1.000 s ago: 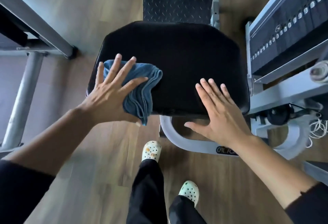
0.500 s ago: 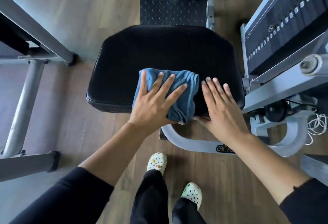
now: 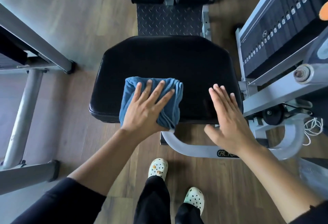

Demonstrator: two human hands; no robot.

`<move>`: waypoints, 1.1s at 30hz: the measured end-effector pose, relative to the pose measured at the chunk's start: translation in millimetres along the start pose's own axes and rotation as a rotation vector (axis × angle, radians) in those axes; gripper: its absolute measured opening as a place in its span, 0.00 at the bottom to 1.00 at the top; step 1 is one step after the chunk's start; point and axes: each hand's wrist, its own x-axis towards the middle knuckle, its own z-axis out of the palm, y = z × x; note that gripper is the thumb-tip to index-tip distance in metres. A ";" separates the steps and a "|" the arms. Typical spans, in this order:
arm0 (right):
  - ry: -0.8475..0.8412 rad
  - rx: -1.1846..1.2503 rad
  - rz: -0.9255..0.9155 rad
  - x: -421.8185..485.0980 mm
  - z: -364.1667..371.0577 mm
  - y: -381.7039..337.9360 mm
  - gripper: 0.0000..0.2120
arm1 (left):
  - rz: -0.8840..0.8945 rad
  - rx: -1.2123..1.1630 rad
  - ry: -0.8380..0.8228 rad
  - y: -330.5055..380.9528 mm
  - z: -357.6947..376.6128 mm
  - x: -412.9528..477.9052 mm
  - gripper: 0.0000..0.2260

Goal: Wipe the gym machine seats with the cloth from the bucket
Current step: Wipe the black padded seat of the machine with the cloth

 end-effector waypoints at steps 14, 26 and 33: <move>0.085 0.033 -0.065 74.2 42.7 -138.2 0.33 | -0.453 -0.522 0.161 -98.2 -19.5 -5.0 0.21; -0.029 -0.286 -0.174 58.1 46.2 -79.1 0.41 | -0.443 -0.344 -0.024 -93.7 -8.0 -5.8 0.29; 0.036 -0.381 -0.177 7.8 -1.6 15.9 0.37 | -0.275 -0.339 -0.038 -48.9 -9.5 5.4 0.32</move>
